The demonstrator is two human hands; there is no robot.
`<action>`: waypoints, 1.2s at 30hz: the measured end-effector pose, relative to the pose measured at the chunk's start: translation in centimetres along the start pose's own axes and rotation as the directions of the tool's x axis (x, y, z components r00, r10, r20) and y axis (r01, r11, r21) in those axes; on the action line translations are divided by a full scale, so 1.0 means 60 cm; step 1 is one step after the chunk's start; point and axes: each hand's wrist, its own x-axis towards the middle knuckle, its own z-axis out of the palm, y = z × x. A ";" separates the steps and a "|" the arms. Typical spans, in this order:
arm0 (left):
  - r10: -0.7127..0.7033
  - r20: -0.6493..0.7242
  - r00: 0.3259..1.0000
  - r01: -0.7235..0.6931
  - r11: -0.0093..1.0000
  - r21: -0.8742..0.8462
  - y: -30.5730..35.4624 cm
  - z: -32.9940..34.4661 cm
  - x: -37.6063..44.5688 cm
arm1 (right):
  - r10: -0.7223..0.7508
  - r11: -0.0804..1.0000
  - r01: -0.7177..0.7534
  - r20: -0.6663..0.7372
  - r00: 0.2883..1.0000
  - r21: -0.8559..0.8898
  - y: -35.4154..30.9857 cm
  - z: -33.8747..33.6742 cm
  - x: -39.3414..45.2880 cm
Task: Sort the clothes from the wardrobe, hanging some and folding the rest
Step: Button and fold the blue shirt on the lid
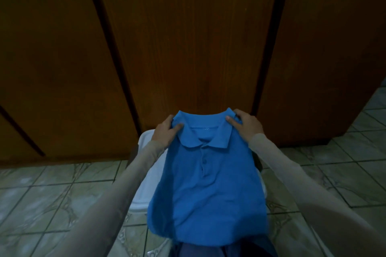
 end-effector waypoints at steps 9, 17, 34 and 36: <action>-0.128 0.104 0.986 0.061 0.871 0.487 -0.089 0.022 0.058 | 0.312 0.948 -0.308 0.047 0.949 -0.081 0.036 0.065 0.054; -0.159 0.055 0.986 0.049 0.588 0.808 -0.125 0.003 0.127 | 0.428 0.904 -0.425 0.113 0.897 -0.050 0.062 0.122 0.115; -0.188 -0.045 0.981 0.190 0.896 0.402 -0.214 0.018 0.048 | 0.099 0.995 -0.102 0.379 0.920 -0.012 0.018 0.239 0.055; -0.197 0.074 0.978 0.161 0.927 0.339 -0.219 0.007 0.026 | 0.079 0.992 -0.117 0.517 0.852 0.040 -0.001 0.253 0.023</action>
